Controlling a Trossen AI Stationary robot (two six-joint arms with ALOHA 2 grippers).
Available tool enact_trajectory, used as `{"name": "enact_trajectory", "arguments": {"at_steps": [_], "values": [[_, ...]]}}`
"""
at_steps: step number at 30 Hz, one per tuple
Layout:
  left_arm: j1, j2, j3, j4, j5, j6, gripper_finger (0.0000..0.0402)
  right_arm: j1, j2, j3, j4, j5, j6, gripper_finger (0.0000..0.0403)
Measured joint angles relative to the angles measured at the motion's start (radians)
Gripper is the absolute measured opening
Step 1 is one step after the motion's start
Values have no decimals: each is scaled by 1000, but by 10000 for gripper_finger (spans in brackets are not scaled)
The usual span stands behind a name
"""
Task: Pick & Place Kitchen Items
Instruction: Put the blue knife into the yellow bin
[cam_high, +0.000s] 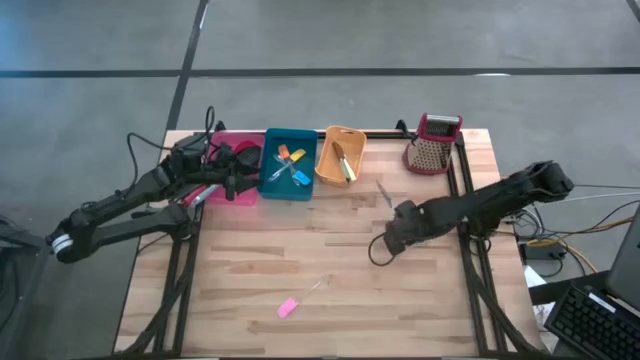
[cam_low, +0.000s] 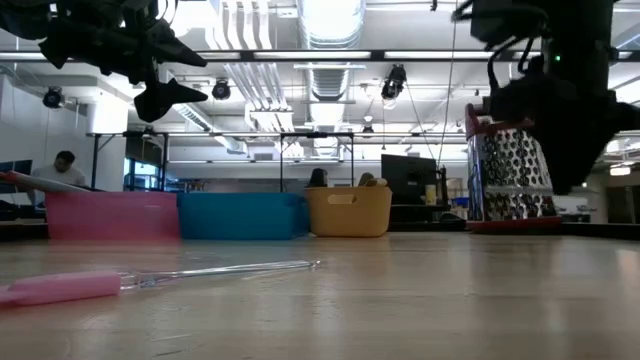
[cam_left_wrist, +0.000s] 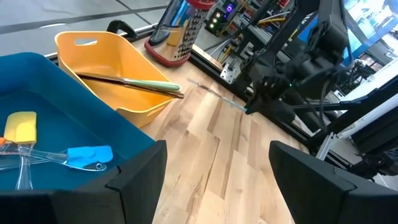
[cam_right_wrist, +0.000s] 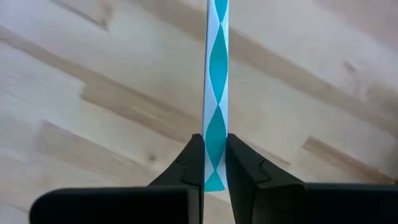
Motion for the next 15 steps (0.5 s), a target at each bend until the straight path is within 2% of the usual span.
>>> {"name": "enact_trajectory", "arguments": {"at_steps": [6,10,13,15], "values": [[0,0,0,7,0,0,287,-15,-107,38,-1,84,7,27],[0,0,0,24,0,-2,287,-78,-128,121,-4,134,-69,27],[0,0,0,27,0,-17,287,-161,-117,218,-10,121,-171,27],[0,0,0,26,0,-21,287,-237,-98,293,-16,53,-229,27]]}}
